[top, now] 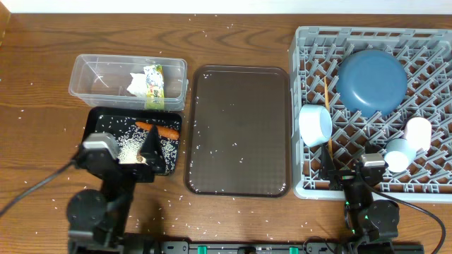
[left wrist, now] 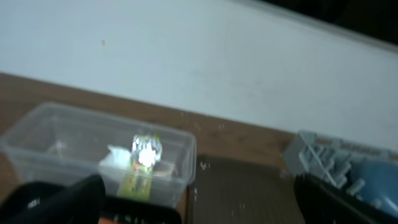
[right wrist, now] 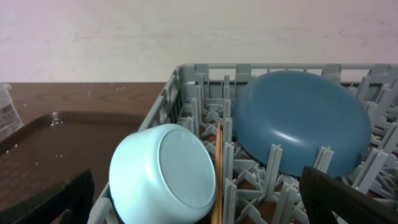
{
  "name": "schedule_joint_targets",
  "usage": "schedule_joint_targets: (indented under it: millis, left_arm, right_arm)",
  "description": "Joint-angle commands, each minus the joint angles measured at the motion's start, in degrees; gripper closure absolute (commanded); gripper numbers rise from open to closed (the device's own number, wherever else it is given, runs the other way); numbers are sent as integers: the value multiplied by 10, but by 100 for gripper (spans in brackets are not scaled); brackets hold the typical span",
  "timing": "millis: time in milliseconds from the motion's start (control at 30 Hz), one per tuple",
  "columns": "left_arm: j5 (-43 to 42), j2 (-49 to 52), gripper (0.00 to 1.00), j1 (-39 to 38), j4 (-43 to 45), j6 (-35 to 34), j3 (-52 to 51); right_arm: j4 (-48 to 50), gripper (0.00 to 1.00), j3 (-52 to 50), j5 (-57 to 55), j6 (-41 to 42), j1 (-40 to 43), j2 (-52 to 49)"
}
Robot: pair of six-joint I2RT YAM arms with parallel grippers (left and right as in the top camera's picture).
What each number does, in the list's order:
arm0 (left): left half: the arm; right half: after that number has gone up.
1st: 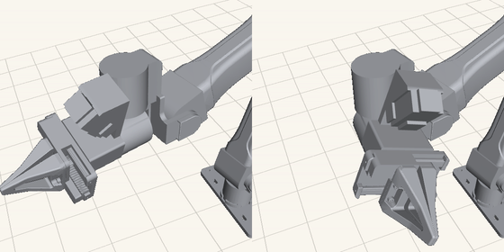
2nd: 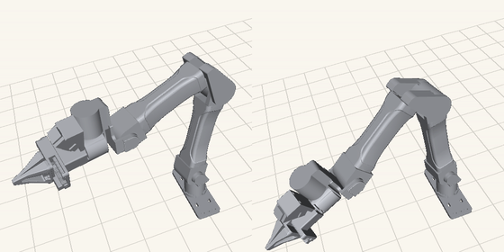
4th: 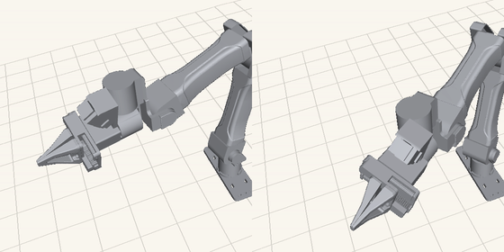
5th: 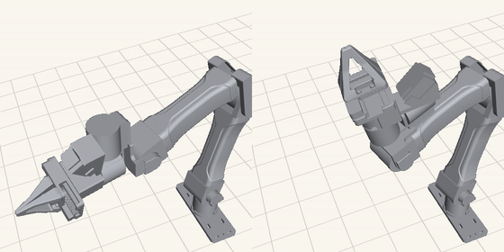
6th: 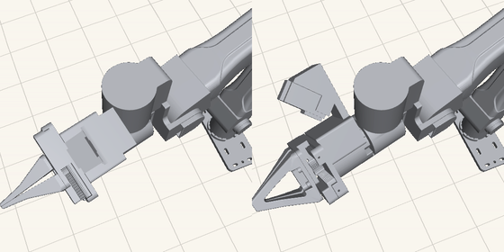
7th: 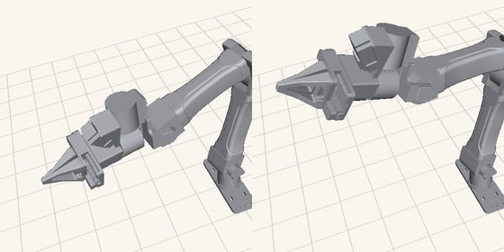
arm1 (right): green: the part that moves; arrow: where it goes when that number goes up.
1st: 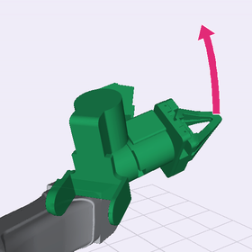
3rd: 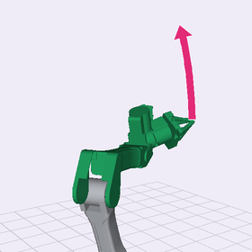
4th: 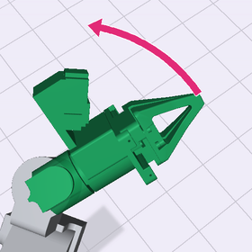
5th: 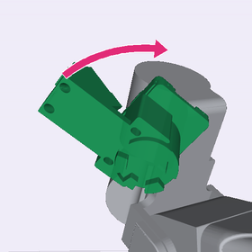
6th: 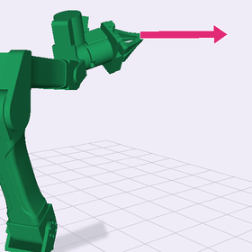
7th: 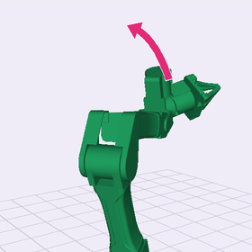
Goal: Sort waste into correct bins and load items into the dishwasher rack
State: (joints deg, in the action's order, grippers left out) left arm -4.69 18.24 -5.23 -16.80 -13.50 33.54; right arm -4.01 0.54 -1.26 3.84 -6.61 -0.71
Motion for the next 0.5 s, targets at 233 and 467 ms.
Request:
schedule_joint_targets:
  millis: [233,467]
  left_arm:
    - [-24,-143,2,3,101,3,-199]
    - [-24,-181,2,3,148,3,-280]
  right_arm:
    - [-1,1,-2,2,-5,9,4]
    - [-1,1,-2,2,-5,9,4]
